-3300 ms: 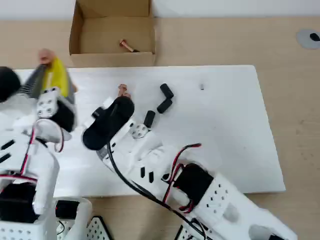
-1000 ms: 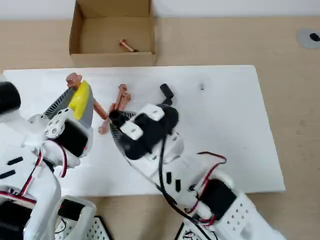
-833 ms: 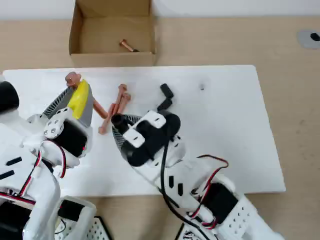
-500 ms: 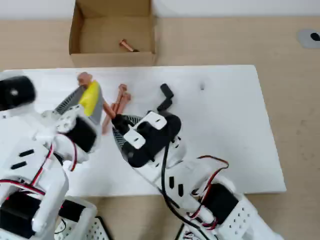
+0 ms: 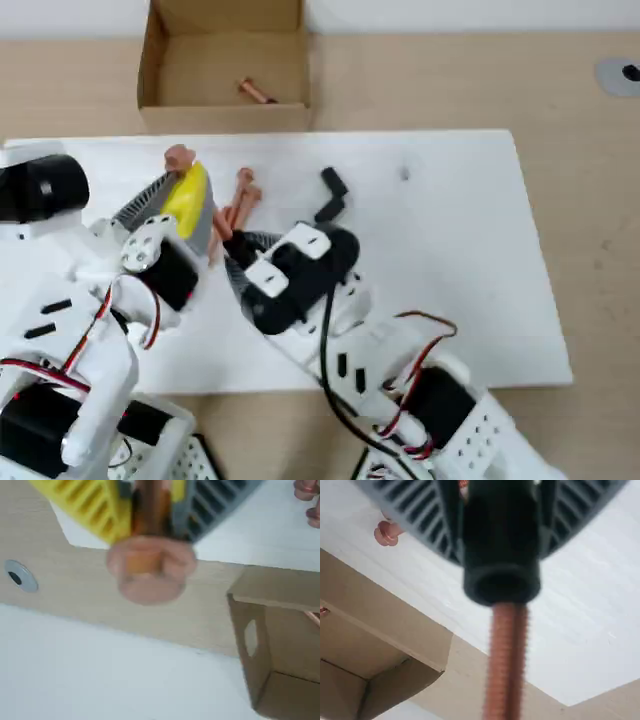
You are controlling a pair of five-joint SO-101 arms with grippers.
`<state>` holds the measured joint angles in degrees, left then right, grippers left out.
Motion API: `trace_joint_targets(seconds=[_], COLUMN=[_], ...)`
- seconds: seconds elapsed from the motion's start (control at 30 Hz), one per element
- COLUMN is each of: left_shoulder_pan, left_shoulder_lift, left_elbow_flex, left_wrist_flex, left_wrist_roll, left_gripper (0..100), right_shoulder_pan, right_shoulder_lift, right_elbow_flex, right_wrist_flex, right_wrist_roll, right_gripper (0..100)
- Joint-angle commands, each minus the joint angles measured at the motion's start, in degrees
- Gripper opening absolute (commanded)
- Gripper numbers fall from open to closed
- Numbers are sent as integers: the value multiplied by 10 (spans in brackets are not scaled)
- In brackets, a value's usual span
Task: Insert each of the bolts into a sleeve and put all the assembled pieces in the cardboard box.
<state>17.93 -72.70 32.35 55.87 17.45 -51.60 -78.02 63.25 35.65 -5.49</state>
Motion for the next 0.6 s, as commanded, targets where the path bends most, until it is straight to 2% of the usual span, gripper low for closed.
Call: trace_joint_targets(seconds=[0.0, 0.3, 0.57], left_shoulder_pan=[26, 33, 65], left_shoulder_lift=[1, 1, -21], left_elbow_flex=[-4, -9, -10], left_wrist_flex=[-6, -2, 47], left_wrist_roll=[-4, -4, -4], left_gripper=[5, 5, 5], right_shoulder_pan=[7, 7, 9], right_shoulder_lift=[-14, -13, -13], right_elbow_flex=[-3, -1, 7], right_wrist_flex=[-10, -8, 18], right_wrist_roll=[0, -1, -33], right_gripper=[9, 9, 9])
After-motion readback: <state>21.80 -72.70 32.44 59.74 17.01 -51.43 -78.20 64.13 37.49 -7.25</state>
